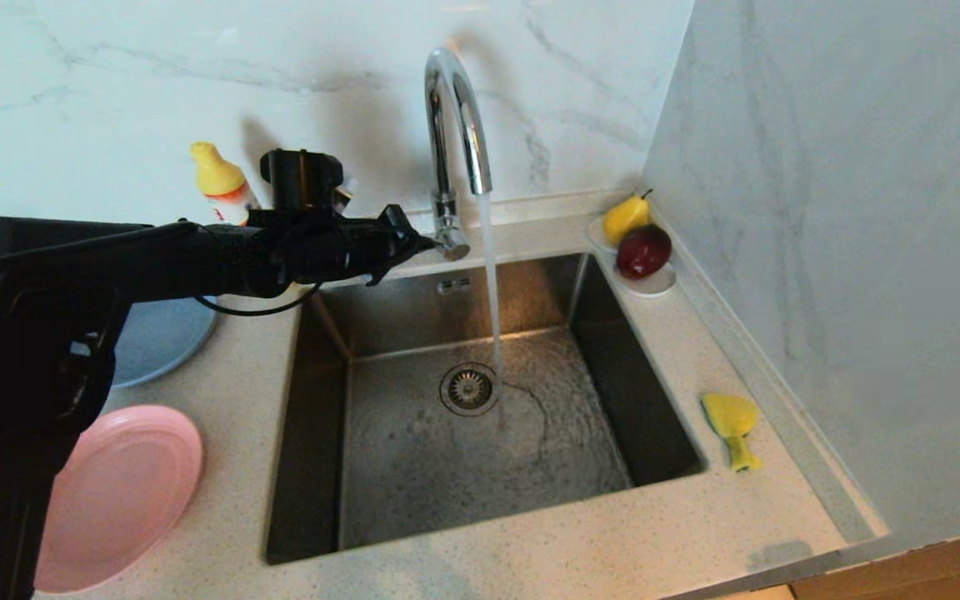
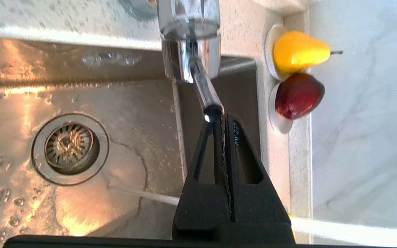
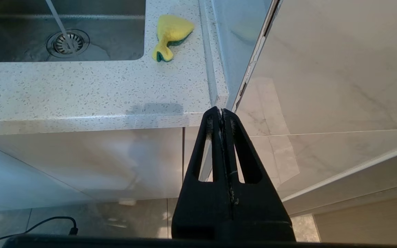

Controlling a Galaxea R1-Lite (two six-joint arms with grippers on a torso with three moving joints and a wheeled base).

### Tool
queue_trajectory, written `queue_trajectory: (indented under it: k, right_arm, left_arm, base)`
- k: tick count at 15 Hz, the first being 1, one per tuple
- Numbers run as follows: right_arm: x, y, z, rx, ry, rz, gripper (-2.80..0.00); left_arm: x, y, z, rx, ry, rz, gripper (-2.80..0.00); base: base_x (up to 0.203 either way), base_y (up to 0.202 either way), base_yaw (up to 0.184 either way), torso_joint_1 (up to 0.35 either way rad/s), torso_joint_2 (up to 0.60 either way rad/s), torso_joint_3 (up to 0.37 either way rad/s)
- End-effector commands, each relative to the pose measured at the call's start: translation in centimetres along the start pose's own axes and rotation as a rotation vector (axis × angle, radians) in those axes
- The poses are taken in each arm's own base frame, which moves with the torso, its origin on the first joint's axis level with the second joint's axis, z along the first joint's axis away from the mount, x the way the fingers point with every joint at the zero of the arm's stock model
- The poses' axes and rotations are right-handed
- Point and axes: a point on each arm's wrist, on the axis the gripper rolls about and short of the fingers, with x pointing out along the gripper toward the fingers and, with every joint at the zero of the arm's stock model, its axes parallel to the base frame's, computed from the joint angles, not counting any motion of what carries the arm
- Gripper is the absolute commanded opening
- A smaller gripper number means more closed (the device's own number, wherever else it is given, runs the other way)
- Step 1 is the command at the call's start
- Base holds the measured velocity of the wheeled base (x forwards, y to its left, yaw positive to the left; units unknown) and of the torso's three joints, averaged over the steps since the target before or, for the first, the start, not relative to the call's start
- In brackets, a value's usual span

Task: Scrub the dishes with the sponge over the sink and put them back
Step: Turn off the faucet

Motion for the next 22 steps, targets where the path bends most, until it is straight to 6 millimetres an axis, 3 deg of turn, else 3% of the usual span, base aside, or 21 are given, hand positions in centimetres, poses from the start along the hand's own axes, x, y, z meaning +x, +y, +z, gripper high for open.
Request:
queue_trajectory:
  k: [1, 15, 22]
  right_arm:
    - [0.0, 0.0, 0.0, -0.001, 0.001, 0.001, -2.8]
    - [0.0, 0.0, 0.0, -0.001, 0.001, 0.001, -2.8]
    - [0.0, 0.0, 0.0, -0.001, 0.001, 0.001, -2.8]
  left_arm:
    - [0.2, 0.5, 0.3, -0.005, -0.012, -0.001, -2.8]
    - [-0.7, 2.3, 2.3, -0.011, -0.109, 0.009, -2.8]
    - [-1.6, 1.8, 2.7, -0.012, -0.108, 0.007, -2.8]
  base:
    - [0.0, 0.0, 0.0, 0.0, 0.0, 0.0]
    - [0.0, 0.0, 0.0, 0.0, 0.0, 0.0]
    - [0.0, 0.0, 0.0, 0.0, 0.0, 0.0]
